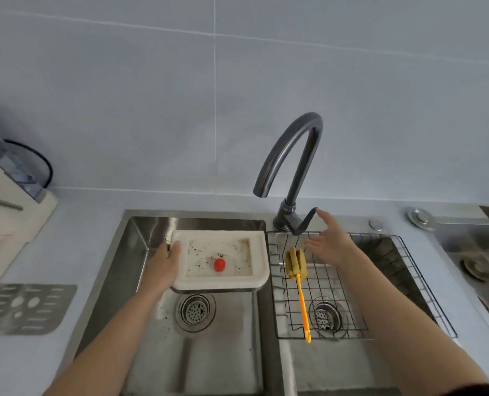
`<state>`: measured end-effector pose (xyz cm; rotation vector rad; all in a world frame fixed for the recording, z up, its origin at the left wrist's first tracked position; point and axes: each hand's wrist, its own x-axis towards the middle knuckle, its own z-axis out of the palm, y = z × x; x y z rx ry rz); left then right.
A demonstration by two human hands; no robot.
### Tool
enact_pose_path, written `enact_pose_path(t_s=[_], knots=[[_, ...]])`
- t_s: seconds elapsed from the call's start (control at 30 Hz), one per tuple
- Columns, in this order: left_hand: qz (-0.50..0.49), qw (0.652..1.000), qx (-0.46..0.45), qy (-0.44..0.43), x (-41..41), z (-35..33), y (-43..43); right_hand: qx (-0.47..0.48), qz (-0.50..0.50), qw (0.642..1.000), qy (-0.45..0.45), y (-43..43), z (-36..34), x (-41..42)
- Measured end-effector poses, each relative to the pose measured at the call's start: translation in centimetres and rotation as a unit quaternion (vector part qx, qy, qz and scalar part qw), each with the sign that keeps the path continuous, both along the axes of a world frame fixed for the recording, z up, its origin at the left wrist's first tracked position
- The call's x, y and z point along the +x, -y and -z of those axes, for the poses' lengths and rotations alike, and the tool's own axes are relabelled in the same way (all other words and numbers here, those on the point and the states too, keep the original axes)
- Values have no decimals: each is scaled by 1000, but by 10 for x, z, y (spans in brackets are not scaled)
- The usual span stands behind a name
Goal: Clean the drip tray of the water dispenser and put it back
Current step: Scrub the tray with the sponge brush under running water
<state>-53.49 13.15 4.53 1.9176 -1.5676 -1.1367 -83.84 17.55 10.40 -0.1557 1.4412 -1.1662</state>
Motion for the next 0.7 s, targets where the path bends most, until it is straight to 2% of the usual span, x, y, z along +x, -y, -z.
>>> enact_pose_path(t_s=[0.17,0.37,0.53,0.7], knots=[[-13,1000,-15,-6,-5,-3,-4,36,34,993,103,43,11,-21],[-15,999,-20,28,0,-2,1,69,25,994,82,72,27,-27],[-8,1000,-11,11,-2,-1,6,99,30,994,42,81,33,-26],[-1,1000,9,3,-3,7,11,81,13,996,36,76,25,-20]])
